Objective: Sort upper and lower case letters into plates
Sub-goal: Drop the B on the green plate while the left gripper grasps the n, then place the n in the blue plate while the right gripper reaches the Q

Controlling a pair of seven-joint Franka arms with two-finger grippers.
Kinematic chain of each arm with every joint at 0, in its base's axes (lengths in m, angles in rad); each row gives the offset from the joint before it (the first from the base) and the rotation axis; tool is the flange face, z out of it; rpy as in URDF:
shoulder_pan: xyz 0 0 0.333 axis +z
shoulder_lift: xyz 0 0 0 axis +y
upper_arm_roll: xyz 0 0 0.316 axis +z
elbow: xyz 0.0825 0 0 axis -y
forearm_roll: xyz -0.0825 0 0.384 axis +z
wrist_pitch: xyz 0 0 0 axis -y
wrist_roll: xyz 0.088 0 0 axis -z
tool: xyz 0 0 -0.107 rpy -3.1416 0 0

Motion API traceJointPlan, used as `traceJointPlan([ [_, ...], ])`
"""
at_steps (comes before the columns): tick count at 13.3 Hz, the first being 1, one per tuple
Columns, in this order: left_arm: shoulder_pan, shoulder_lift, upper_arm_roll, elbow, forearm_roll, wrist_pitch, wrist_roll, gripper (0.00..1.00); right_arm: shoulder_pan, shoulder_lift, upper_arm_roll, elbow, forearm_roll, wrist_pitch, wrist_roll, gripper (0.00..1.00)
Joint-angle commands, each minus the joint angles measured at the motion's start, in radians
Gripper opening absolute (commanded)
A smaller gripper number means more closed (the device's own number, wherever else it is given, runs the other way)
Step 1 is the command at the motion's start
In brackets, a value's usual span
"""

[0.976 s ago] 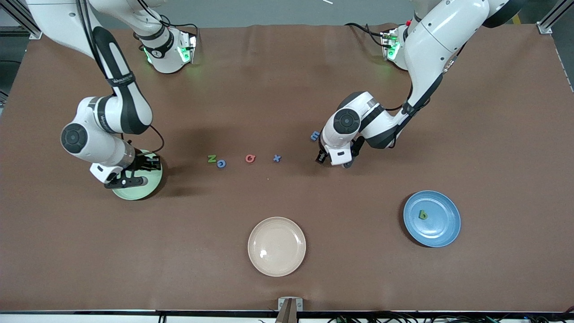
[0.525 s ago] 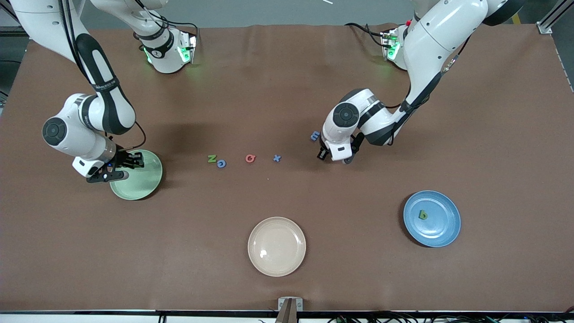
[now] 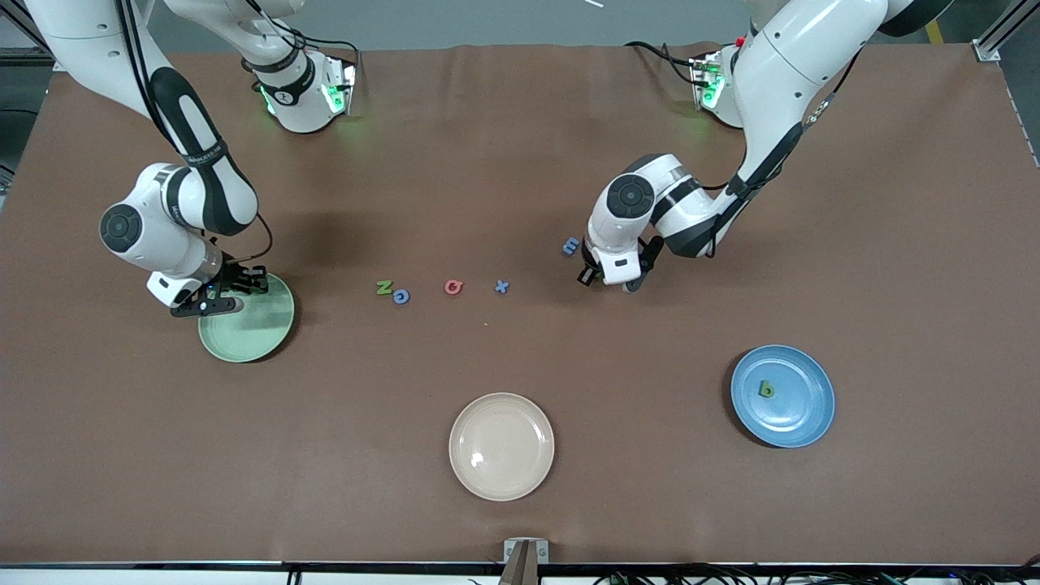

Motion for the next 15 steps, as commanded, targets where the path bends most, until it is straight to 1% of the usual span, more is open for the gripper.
traceJointPlan([
  [1,0.049,-0.035,0.003,0.008,0.077,0.006,-0.001,0.01,-0.015,-0.015,0.015,-0.024,0.012,0.02,-0.017,0.74],
  [2,0.075,-0.037,0.002,0.043,0.115,0.005,0.034,0.01,-0.015,-0.019,0.015,-0.022,0.012,0.006,-0.013,1.0],
  [3,0.101,-0.037,0.002,0.079,0.132,-0.021,0.068,0.01,-0.011,-0.03,0.015,-0.019,0.014,-0.024,-0.005,1.0],
  [5,0.136,-0.023,0.002,0.196,0.141,-0.093,0.213,0.01,0.004,-0.071,0.02,-0.008,0.014,-0.081,0.024,1.0],
  [7,0.156,-0.011,0.002,0.276,0.138,-0.15,0.318,0.01,0.074,-0.096,0.02,0.015,0.014,-0.127,0.143,1.0],
  [8,0.187,-0.011,0.002,0.298,0.138,-0.18,0.387,0.01,0.12,-0.094,0.021,0.041,0.014,-0.135,0.22,1.0],
  [10,0.271,-0.02,0.002,0.298,0.14,-0.217,0.538,0.01,0.229,-0.084,0.02,0.094,0.014,-0.138,0.419,1.0],
  [12,0.349,-0.009,0.002,0.298,0.14,-0.221,0.66,0.01,0.339,-0.07,0.021,0.136,0.014,-0.141,0.604,1.0],
  [14,0.409,0.005,0.003,0.298,0.141,-0.221,0.763,0.01,0.447,-0.029,0.021,0.199,0.017,-0.141,0.82,1.0],
  [15,0.441,0.018,0.003,0.297,0.141,-0.221,0.806,0.03,0.505,0.004,0.021,0.238,0.017,-0.143,0.917,1.0],
])
